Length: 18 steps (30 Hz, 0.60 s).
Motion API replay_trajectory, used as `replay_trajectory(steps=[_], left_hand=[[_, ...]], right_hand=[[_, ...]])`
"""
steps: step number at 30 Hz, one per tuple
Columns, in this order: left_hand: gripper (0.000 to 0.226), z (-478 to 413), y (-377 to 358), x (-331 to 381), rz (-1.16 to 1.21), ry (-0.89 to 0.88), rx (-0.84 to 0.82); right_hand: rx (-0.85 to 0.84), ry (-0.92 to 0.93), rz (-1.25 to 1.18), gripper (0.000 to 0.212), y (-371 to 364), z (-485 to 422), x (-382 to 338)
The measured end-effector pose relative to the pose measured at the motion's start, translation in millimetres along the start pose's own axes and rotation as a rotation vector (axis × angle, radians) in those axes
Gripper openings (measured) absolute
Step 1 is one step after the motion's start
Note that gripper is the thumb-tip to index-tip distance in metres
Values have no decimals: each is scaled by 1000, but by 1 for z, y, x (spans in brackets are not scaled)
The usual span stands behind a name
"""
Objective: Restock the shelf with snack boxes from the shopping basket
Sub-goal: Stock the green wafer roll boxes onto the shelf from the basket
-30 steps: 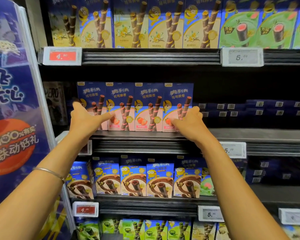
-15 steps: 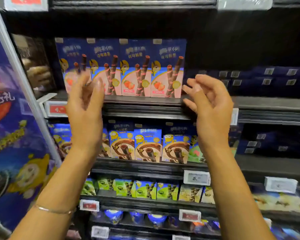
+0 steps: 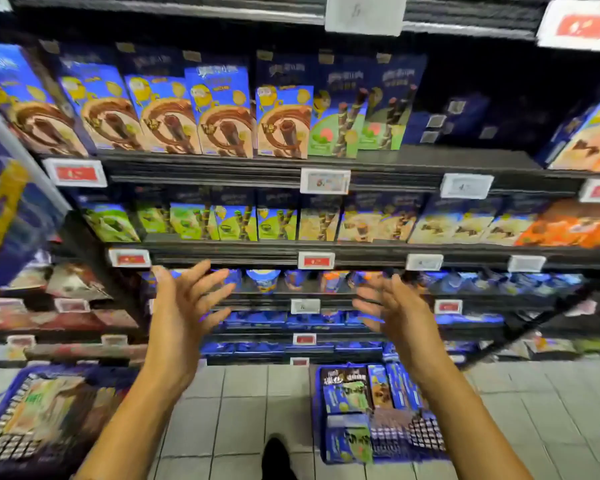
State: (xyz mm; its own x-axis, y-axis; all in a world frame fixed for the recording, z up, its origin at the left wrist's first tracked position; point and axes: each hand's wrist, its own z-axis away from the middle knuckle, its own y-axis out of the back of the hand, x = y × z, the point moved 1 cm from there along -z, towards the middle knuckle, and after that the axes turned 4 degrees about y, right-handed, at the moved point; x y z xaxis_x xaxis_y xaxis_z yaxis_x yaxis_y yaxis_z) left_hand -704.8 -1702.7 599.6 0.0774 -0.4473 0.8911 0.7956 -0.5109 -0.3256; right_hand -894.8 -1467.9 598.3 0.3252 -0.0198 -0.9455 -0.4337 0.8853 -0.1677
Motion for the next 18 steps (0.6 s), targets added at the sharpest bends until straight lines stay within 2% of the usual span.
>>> replay_trajectory(steps=[6, 9, 13, 16, 18], left_hand=[[82, 39, -1, -107, -32, 213, 55], [78, 61, -12, -154, -81, 308, 69], [74, 81, -31, -214, -138, 446, 81], [72, 91, -44, -256, -186, 559, 110], [74, 95, -53, -288, -198, 623, 147]], right_hand=[[150, -263, 220, 37, 99, 51, 89], [161, -277, 402, 23, 140, 70, 117], [102, -308, 632, 17, 184, 81, 151], [-7, -321, 697, 12, 206, 75, 175], [-40, -312, 737, 18, 221, 64, 199]])
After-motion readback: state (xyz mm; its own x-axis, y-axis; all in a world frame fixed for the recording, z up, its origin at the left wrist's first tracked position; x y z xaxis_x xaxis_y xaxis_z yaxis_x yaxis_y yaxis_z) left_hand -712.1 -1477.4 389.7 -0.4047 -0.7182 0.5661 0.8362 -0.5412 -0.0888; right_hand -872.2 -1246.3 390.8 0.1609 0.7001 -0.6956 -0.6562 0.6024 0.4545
